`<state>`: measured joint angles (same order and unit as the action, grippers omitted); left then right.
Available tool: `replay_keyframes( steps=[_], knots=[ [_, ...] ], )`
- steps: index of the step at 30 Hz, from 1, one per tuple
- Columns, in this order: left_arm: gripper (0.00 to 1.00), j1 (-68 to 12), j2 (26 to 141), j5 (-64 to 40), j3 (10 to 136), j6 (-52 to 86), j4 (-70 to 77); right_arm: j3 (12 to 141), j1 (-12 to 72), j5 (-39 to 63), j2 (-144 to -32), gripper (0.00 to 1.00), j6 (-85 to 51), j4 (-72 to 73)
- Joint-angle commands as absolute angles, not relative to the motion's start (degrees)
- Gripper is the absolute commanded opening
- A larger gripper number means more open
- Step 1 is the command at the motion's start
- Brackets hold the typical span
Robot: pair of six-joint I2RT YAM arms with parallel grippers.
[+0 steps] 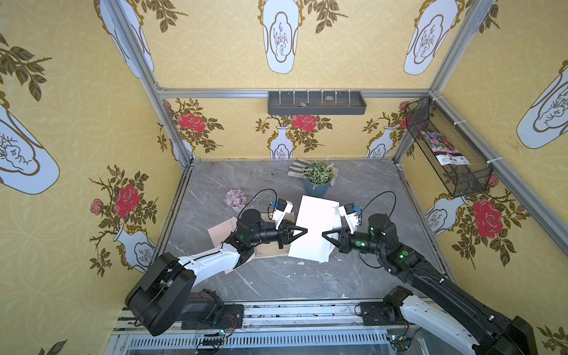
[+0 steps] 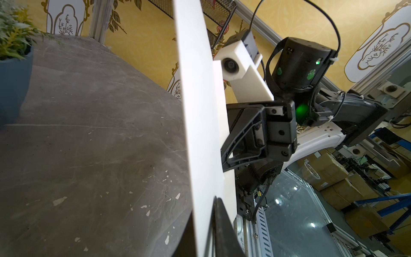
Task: Take the letter paper out of the envelope
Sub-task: Take out the letter paper from the envelope.
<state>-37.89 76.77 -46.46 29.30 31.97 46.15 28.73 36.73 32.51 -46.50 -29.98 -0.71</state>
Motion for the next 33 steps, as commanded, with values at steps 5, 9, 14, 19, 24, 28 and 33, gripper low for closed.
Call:
replay_keyframes(
  steps=[5,9,14,19,24,28,33],
  knots=[
    [0.15,-37.8,75.9,-43.6,28.7,31.3,45.7,28.1,34.2,32.8,-43.2,0.00,-29.7,-3.2],
    [0.15,-37.7,75.0,-38.5,29.2,30.2,40.5,28.5,32.9,33.1,-42.0,0.00,-29.5,-4.9],
    [0.14,-37.5,74.6,-38.4,28.9,30.2,40.9,28.3,32.6,33.7,-42.1,0.00,-29.6,-5.0],
    [0.01,-37.5,75.0,-39.0,28.9,30.3,41.2,28.0,32.5,34.3,-42.6,0.00,-30.0,-3.7],
    [0.00,-37.5,75.3,-39.5,29.0,30.4,41.6,28.0,32.5,34.5,-43.4,0.00,-30.1,-3.0],
    [0.00,-37.5,75.1,-38.9,28.8,30.3,41.6,28.1,32.4,34.5,-43.5,0.00,-29.7,-3.2],
    [0.00,-37.3,74.2,-36.0,28.1,30.2,40.4,28.2,31.6,34.4,-42.9,0.00,-29.1,-4.6]
  ],
)
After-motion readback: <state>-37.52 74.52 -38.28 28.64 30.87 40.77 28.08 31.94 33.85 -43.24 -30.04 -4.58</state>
